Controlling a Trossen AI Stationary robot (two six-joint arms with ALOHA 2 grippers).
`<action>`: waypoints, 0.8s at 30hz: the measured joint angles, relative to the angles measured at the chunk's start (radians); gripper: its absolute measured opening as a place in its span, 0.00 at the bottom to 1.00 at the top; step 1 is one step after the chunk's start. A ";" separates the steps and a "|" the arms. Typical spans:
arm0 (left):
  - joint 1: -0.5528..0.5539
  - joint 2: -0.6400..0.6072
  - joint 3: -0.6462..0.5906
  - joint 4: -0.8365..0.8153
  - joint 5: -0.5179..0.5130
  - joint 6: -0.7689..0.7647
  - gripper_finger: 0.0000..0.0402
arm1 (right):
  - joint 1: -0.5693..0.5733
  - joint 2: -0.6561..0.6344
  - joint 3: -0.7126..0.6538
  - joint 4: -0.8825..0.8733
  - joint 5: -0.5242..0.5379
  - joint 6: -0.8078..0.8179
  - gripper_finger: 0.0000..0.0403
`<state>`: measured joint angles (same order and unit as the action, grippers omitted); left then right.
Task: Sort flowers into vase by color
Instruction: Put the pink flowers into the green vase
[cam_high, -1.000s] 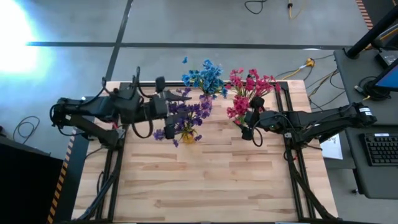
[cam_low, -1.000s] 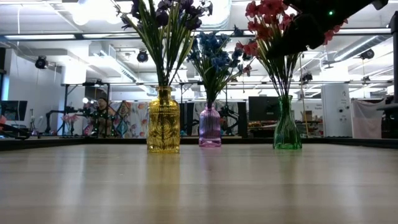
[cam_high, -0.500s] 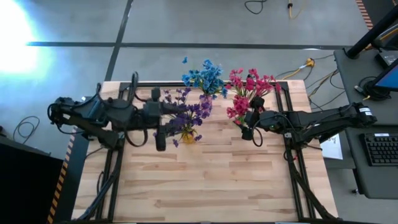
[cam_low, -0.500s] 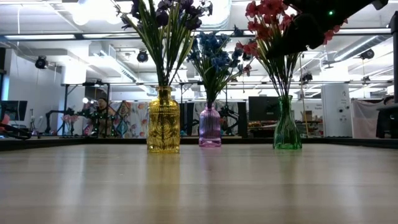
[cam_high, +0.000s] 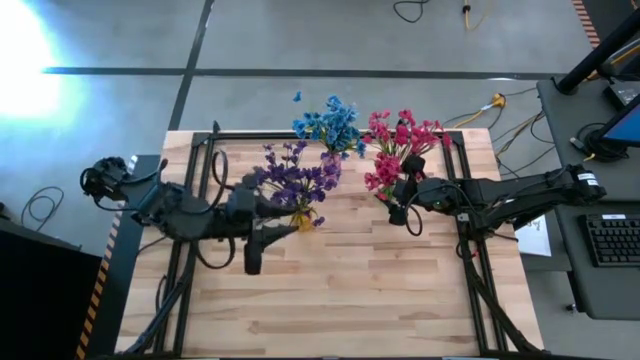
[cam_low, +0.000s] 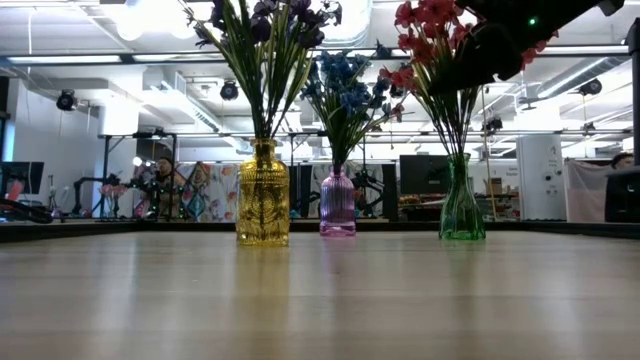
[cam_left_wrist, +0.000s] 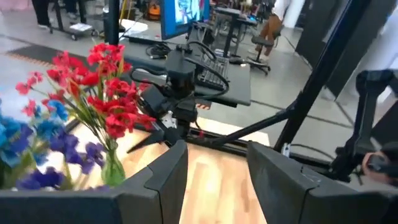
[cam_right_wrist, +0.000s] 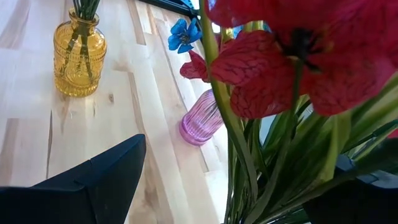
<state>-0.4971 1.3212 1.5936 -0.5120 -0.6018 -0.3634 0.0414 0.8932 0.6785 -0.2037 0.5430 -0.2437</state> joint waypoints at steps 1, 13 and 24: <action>-0.014 0.006 0.000 0.005 -0.010 -0.018 0.38 | 0.000 0.000 0.000 0.000 0.000 -0.003 0.89; -0.210 0.201 0.000 0.069 -0.016 0.074 0.38 | 0.000 0.000 0.000 0.000 0.000 -0.003 0.89; -0.181 0.434 -0.001 0.287 -0.244 0.221 0.38 | 0.000 0.000 0.000 0.000 0.000 0.006 0.89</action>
<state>-0.6781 1.7550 1.5929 -0.2245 -0.8457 -0.1428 0.0414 0.8932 0.6788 -0.2034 0.5430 -0.2377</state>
